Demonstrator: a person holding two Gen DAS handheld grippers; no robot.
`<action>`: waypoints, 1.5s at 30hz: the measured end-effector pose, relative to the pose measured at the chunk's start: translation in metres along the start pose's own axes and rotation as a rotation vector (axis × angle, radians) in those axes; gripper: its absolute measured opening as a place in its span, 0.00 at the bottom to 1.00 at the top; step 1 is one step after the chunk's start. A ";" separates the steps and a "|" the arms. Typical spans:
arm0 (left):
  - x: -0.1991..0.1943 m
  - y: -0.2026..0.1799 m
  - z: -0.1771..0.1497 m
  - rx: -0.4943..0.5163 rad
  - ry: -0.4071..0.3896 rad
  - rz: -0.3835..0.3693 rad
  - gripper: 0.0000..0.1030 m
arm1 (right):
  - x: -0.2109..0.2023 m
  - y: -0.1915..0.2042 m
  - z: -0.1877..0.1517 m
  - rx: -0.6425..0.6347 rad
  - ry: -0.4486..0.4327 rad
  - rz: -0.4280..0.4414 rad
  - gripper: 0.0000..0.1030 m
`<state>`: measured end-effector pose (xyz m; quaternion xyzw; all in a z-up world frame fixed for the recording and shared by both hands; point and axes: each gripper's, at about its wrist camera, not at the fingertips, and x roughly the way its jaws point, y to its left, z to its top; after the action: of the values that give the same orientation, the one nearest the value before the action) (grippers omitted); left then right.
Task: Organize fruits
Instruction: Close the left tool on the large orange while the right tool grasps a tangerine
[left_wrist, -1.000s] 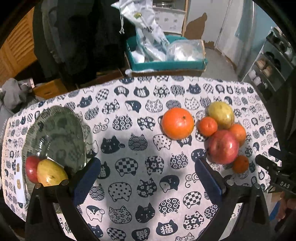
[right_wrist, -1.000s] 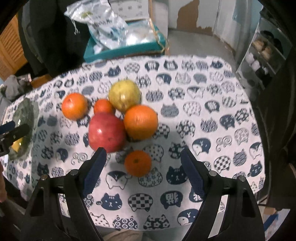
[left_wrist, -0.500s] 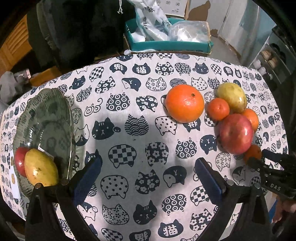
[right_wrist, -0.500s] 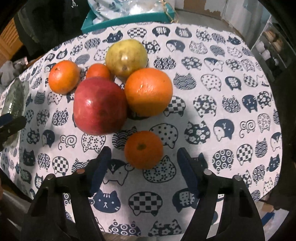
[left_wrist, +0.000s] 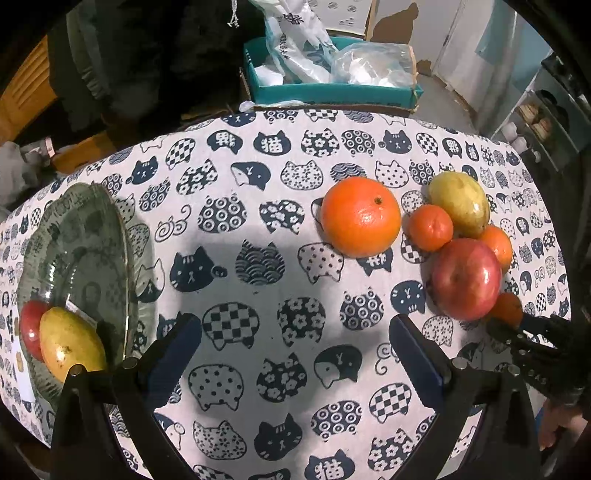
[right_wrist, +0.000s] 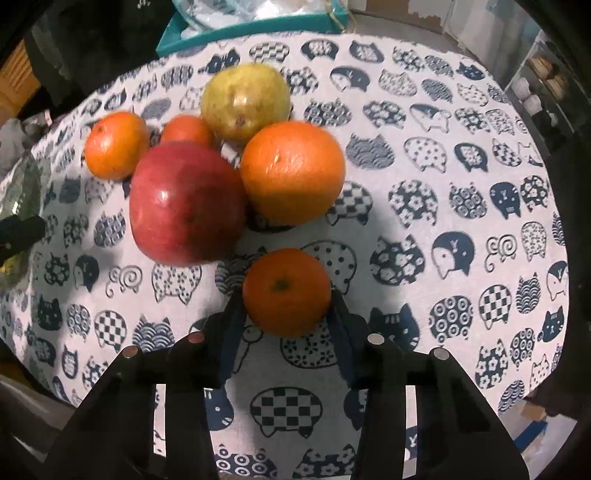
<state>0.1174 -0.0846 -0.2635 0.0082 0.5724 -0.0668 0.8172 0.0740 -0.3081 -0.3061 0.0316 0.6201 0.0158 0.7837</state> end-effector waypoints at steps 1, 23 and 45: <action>0.001 -0.001 0.002 0.000 -0.001 -0.002 0.99 | -0.005 -0.002 0.002 0.008 -0.014 0.001 0.41; 0.032 -0.030 0.058 -0.025 0.000 -0.040 0.99 | -0.031 -0.025 0.074 0.069 -0.173 -0.025 0.41; 0.076 -0.042 0.067 -0.018 0.052 -0.106 0.67 | -0.013 -0.033 0.086 0.094 -0.159 -0.012 0.41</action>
<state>0.2001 -0.1393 -0.3087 -0.0275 0.5935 -0.1046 0.7975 0.1543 -0.3443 -0.2760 0.0658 0.5559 -0.0208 0.8283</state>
